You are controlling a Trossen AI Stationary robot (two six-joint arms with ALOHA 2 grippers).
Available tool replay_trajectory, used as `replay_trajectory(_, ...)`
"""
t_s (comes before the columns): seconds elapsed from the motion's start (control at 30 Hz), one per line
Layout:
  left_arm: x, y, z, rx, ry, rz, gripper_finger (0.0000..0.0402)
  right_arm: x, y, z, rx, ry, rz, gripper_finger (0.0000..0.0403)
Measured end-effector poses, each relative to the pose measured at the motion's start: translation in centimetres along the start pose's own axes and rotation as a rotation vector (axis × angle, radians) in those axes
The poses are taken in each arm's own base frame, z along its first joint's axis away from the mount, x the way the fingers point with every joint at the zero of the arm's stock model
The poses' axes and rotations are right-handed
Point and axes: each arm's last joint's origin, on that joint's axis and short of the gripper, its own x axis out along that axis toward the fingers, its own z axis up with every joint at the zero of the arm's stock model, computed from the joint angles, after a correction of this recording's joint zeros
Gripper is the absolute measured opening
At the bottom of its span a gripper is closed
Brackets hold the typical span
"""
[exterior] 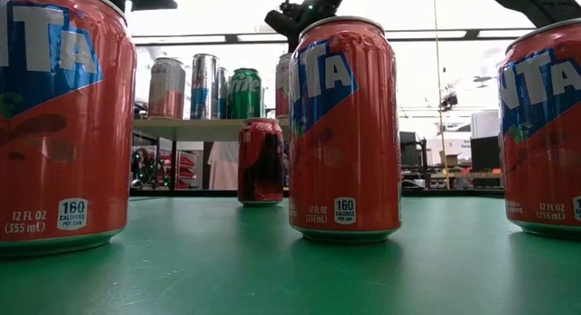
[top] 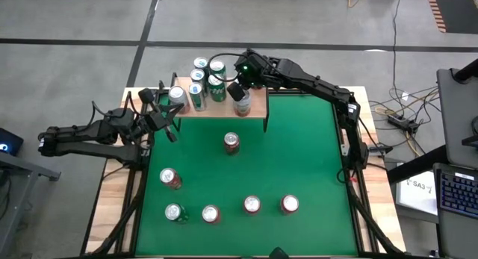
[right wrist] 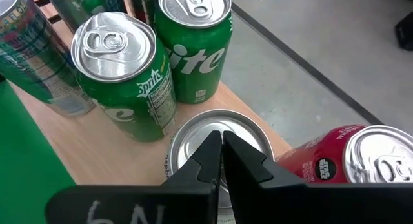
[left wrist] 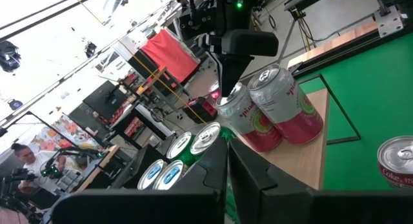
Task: Place canned beverage on shelf
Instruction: Put the orange can on the shelf
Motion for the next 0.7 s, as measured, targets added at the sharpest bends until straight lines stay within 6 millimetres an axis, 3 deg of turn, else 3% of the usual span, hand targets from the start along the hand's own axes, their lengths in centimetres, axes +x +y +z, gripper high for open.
replay_trajectory(0.3,-1.0,0.8,-0.1,-0.032,-0.032,0.025,0.0,-1.9,0.8,2.0,-0.022,-0.157,0.056,0.0009)
replay_trajectory(0.7,-2.5,1.9,-0.4,-0.107,-0.073,0.055,0.0,1.1,2.4,2.5,-0.04,-0.229,0.202,0.0009)
